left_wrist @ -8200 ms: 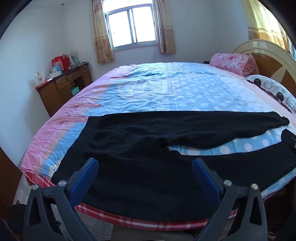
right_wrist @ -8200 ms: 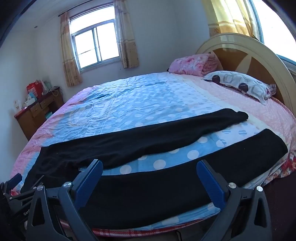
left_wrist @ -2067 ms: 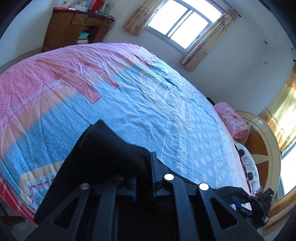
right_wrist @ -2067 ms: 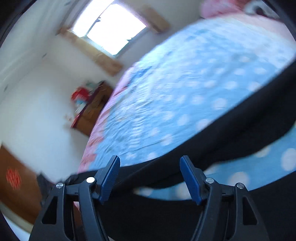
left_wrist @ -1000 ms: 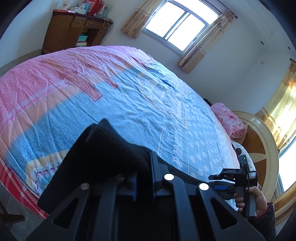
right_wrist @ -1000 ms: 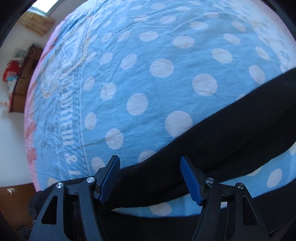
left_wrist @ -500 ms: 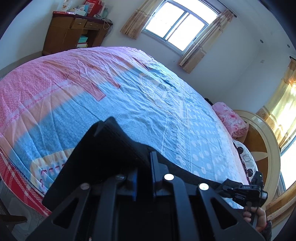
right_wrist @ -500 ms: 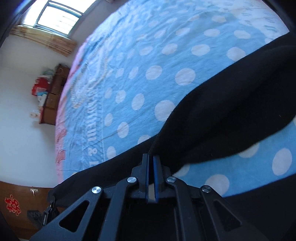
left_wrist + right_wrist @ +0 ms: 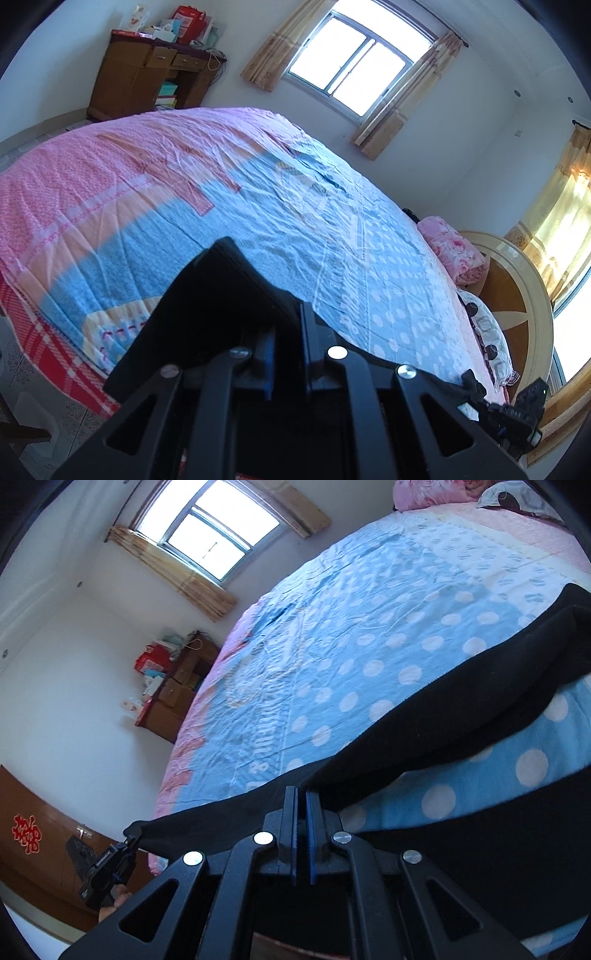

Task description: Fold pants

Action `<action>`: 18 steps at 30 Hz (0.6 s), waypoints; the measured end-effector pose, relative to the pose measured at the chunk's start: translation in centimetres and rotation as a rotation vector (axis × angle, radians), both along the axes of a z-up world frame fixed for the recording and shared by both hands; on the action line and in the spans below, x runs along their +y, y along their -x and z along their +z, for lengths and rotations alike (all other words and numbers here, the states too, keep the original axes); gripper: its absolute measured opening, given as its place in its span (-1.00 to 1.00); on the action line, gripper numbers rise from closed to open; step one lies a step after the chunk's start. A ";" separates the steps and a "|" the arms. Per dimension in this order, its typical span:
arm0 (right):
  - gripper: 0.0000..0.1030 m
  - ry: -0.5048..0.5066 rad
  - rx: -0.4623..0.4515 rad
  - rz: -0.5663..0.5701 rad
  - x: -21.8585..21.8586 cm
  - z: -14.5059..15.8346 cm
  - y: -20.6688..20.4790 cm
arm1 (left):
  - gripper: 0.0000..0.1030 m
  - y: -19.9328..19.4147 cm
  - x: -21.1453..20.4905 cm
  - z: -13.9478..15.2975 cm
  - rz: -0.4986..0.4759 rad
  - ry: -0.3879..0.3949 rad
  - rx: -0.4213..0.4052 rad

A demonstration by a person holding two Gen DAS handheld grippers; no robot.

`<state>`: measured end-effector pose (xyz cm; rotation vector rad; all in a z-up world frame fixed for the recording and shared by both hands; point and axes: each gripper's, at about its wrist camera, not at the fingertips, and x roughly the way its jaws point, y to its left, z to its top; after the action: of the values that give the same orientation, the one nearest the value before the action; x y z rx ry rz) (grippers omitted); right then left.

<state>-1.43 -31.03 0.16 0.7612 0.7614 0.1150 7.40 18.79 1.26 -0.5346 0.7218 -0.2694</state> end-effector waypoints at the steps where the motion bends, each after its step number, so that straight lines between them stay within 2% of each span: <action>1: -0.92 -0.005 -0.004 0.008 0.1 0.0 0.7 | -0.77 0.3 0.1 0.1 0.003 -0.001 -0.001; 6: -0.92 0.009 0.035 0.056 1.3 -1.7 5.0 | -0.78 1.9 0.3 -0.3 0.036 -0.045 0.013; 8: -0.92 0.014 0.051 0.065 1.6 -2.9 6.3 | -0.78 2.3 0.1 -0.9 0.067 -0.089 0.040; 10: -0.92 0.026 0.070 0.069 2.0 -4.3 7.2 | -0.78 2.6 0.3 -1.5 0.081 -0.090 0.066; 18: -0.92 0.027 0.129 0.108 2.9 -7.7 8.2 | -0.77 3.1 1.0 -4.7 0.136 -0.129 0.195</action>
<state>-9.62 -28.14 -7.50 0.7069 0.9258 0.1537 4.31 19.76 -3.43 -0.4887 0.8809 -0.0434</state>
